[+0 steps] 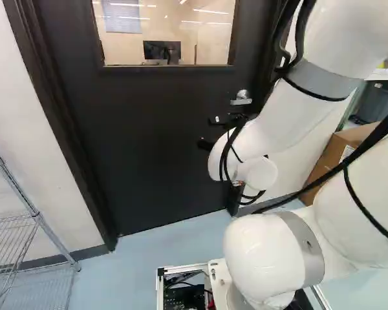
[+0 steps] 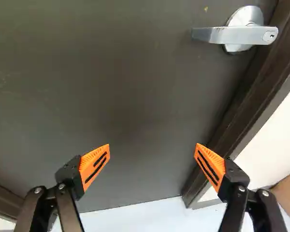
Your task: Open the door and move inside
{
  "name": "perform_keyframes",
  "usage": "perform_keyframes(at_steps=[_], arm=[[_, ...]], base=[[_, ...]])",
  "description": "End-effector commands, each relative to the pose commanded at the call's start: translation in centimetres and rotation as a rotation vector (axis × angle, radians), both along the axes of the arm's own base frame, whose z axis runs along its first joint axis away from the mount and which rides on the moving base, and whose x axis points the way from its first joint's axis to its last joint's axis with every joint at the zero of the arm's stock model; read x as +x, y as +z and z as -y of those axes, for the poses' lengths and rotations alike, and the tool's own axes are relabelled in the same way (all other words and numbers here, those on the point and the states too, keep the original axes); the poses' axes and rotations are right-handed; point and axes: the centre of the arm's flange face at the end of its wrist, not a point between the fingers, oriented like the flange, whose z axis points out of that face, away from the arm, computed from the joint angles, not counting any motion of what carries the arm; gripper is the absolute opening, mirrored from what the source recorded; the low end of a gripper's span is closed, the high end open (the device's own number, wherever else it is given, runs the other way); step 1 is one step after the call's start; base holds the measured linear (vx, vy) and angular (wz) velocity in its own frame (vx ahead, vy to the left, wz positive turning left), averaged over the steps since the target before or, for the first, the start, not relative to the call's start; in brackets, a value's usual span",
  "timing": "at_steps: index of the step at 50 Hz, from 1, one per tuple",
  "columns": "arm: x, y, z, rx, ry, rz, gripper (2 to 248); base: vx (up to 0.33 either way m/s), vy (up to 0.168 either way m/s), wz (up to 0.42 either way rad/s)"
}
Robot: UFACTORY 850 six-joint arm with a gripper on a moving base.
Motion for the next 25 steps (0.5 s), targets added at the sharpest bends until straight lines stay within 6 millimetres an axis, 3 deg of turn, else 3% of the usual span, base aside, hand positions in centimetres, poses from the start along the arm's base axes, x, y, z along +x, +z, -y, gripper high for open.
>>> perform_keyframes(at_steps=[25], arm=[[2.0,2.5,0.7,-0.001,-0.024,0.064,247]], base=[[0.000,0.000,0.000]])
